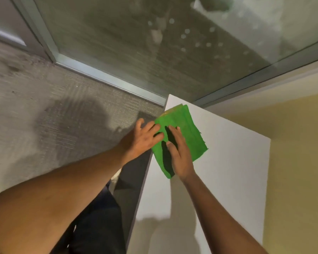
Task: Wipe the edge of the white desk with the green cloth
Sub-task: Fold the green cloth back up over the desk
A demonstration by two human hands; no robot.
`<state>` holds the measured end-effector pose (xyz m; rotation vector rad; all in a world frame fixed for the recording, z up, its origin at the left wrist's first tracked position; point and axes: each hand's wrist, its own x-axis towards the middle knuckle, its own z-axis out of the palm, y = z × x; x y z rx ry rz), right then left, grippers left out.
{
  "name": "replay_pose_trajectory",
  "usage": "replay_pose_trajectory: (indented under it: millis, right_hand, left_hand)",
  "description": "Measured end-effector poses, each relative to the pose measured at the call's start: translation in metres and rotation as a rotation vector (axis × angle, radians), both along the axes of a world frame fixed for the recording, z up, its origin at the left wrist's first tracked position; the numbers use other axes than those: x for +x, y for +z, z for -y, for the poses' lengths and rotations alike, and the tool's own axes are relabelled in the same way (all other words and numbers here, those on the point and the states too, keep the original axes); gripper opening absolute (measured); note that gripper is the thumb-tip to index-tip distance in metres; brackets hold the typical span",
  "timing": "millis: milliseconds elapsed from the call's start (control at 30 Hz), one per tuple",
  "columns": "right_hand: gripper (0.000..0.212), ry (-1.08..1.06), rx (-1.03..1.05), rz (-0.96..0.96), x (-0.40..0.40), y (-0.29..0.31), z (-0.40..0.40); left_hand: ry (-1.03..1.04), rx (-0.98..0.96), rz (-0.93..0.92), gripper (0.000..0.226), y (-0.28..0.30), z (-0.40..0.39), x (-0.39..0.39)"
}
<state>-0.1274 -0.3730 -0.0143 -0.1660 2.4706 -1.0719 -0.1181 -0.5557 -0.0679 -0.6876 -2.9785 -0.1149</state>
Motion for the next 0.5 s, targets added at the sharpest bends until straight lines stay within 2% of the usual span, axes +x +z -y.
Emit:
replay_pose_trajectory:
  millis: [133,267,400,500]
  right_hand:
    - [0.052,-0.255,-0.067,-0.018,0.033,0.007,0.0]
    - [0.048,-0.259,-0.044,-0.123,0.058,0.014,-0.006]
    - [0.07,-0.242,0.081,-0.104,0.06,0.031,-0.008]
    - [0.08,-0.24,0.153,-0.038,0.055,0.044,-0.012]
  left_hand:
    - [-0.124,-0.099,-0.049,0.017,0.014,0.012,-0.02]
    - [-0.221,-0.091,-0.049,0.019,0.045,0.016,-0.033]
    - [-0.314,0.02,-0.055,0.015,0.087,0.009,-0.048]
    - [-0.372,0.097,0.06,0.019,0.123,-0.008,-0.063]
